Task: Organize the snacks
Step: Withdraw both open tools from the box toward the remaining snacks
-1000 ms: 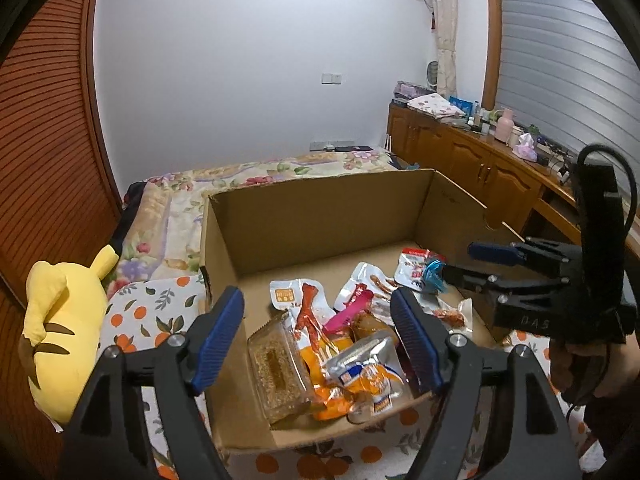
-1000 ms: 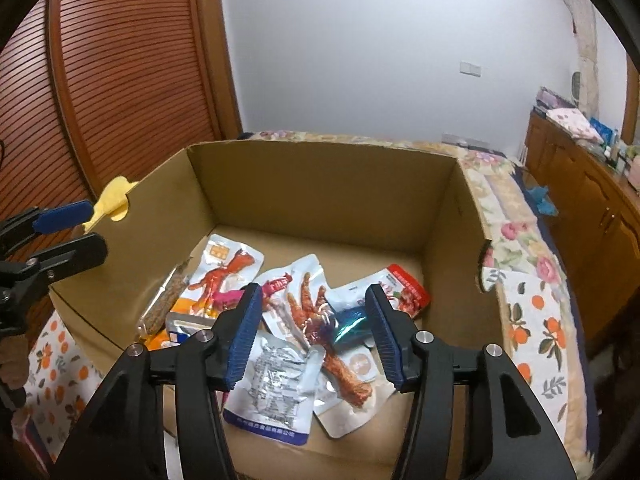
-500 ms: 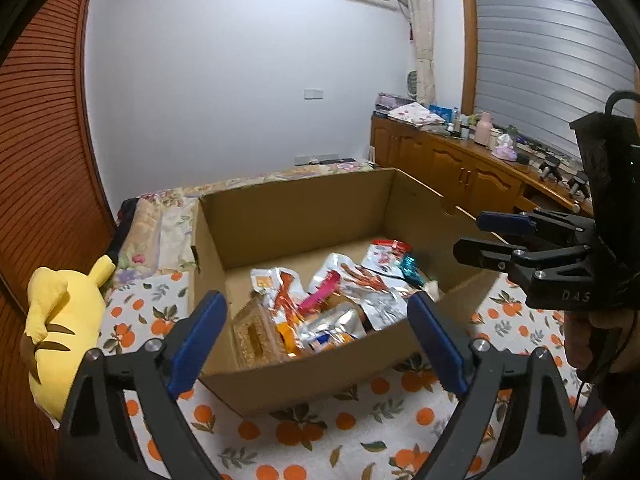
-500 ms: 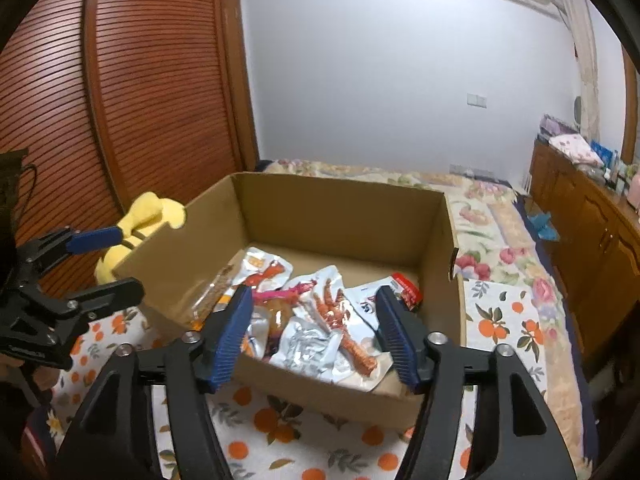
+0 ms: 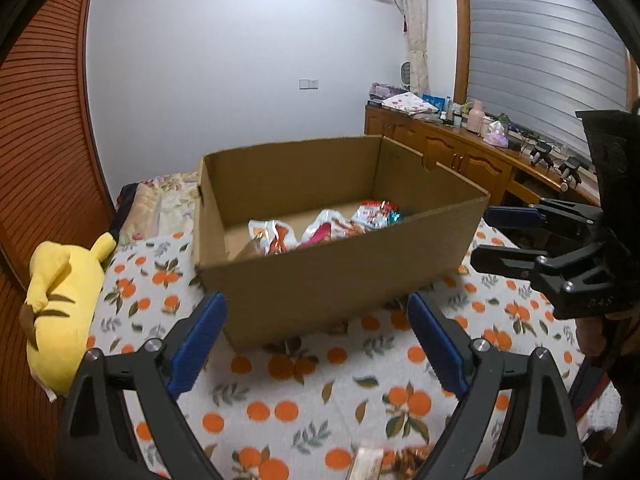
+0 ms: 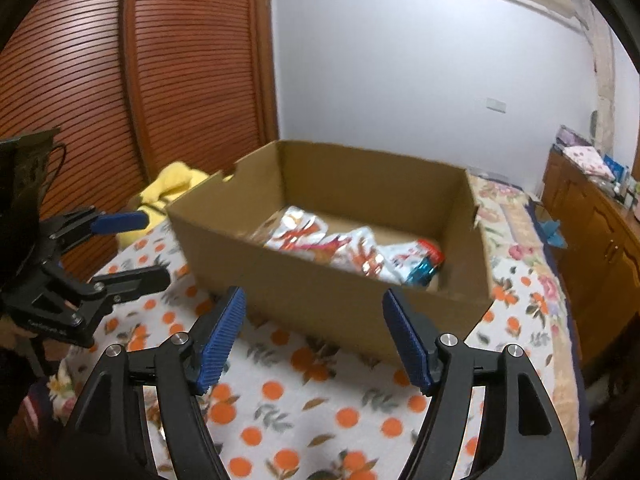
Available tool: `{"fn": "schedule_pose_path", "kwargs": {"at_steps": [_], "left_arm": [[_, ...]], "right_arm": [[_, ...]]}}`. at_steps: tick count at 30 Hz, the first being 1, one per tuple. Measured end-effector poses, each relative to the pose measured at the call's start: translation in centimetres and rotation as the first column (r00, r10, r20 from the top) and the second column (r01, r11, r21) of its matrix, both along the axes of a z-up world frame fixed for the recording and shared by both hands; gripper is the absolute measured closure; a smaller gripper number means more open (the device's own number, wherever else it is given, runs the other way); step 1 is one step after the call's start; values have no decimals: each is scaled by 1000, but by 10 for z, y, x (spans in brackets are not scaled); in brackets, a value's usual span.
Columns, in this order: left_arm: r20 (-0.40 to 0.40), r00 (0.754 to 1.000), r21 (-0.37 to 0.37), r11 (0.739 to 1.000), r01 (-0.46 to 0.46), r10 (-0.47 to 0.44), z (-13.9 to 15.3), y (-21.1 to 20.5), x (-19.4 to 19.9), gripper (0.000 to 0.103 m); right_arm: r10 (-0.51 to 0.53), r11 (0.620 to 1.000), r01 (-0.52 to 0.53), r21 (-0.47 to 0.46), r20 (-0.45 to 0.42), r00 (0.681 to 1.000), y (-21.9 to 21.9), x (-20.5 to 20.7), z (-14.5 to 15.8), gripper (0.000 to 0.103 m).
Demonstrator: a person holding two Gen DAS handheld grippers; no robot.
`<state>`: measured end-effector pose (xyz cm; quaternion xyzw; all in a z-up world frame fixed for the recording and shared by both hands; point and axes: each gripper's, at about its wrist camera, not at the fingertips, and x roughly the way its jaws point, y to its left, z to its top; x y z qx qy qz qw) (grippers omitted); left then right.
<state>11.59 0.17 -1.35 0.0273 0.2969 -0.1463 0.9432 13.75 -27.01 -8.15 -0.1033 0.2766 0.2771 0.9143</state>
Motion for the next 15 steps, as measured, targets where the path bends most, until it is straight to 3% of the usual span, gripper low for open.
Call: {"fn": "schedule_pose_path", "kwargs": {"at_steps": [15], "left_arm": [[-81,997,11,1000,1,0,-41,9,-39,10]], "right_arm": [[77,997,-79,-27,-71,995,24,-59,-55,30]]}}
